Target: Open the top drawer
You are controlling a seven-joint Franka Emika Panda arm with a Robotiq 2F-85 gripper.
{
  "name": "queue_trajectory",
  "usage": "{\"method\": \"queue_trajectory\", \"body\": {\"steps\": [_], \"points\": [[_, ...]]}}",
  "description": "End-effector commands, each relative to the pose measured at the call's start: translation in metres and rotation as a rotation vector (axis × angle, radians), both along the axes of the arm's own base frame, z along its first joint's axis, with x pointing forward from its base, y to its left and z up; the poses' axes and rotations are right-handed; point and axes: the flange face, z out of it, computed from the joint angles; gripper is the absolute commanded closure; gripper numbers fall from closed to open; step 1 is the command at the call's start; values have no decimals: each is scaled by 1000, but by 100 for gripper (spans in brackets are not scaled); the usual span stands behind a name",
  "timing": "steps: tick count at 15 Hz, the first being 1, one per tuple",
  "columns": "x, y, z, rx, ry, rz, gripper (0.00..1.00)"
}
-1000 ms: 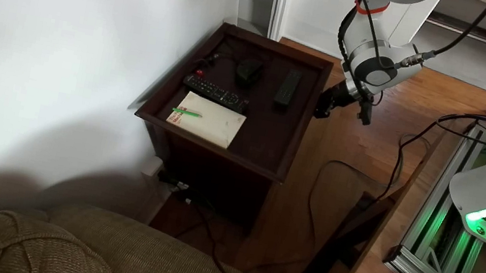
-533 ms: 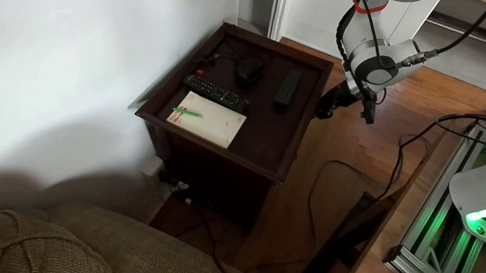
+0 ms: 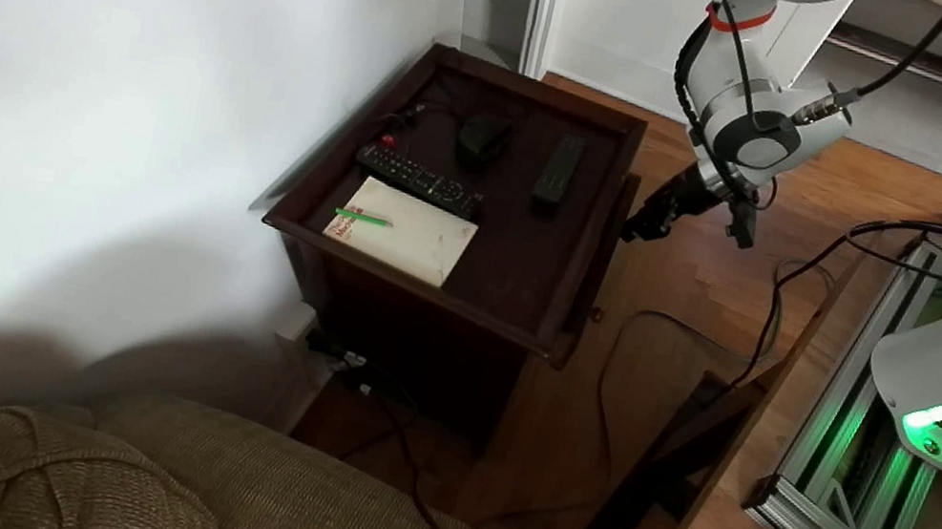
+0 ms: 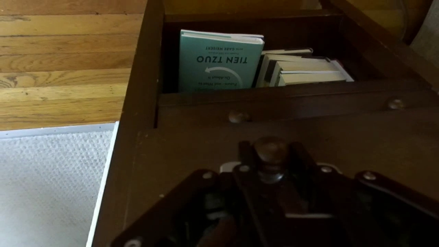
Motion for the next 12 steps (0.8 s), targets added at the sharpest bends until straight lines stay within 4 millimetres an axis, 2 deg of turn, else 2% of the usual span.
{"method": "queue_trajectory", "body": {"steps": [1, 5, 12], "points": [[-62, -43, -7, -83, 130, 8, 92], [-77, -52, -7, -75, 161, 19, 92], [-90, -64, -4, -61, 168, 14, 92]]}}
